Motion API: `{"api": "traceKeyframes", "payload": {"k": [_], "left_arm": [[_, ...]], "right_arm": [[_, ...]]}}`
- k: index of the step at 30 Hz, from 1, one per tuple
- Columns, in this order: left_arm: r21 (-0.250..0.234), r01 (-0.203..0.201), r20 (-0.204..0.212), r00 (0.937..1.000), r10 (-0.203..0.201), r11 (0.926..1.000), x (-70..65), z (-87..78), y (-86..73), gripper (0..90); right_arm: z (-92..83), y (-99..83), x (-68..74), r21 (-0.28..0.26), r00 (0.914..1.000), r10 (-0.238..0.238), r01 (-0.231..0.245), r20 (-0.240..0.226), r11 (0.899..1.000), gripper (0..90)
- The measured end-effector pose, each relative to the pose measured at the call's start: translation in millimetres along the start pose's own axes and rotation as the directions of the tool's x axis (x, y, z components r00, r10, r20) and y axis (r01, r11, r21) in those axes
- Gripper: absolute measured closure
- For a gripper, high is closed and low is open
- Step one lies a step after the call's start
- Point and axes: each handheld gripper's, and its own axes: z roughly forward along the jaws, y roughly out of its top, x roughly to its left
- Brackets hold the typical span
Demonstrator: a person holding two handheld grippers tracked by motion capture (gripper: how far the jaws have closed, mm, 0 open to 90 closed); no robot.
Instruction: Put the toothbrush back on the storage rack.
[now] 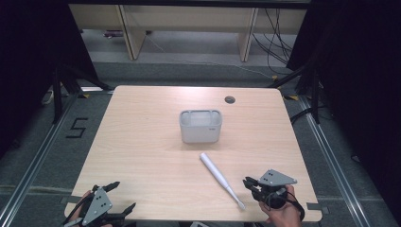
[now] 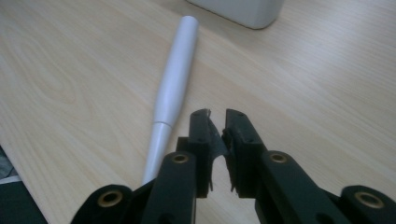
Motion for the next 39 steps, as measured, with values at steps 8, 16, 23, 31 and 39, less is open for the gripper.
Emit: {"api": "traceKeyframes", "payload": {"k": [8,16,23,31,39], "left_arm": [[0.001,0.001,0.001,1.0000,-0.001,1.0000,-0.4,0.4,0.1,14.8],[0.001,0.002,0.001,1.0000,-0.002,1.0000,-0.9,0.9,-0.5,14.8],[-0.008,0.012,-0.005,0.9999,-0.012,0.9999,-1.7,1.1,-0.3,14.8],[0.010,-0.007,0.002,1.0000,0.007,0.9999,0.4,-0.3,-0.3,14.8],[0.005,-0.004,-0.001,1.0000,0.004,1.0000,-1.0,0.4,-0.4,14.8]], "right_arm": [[13.6,6.6,11.1,0.023,0.9950,-0.084,0.085,-0.054,0.996,88.1],[27.9,13.9,21.9,0.052,0.9837,-0.148,0.154,-0.102,0.987,89.4],[39.4,16.4,33.4,0.094,0.9755,-0.166,0.180,-0.145,0.979,89.9],[49.7,12.8,37.8,0.140,0.9725,-0.171,0.193,-0.158,0.971,90.0],[53.9,10.0,40.9,0.167,0.9615,-0.196,0.229,-0.193,0.959,90.0]]}}
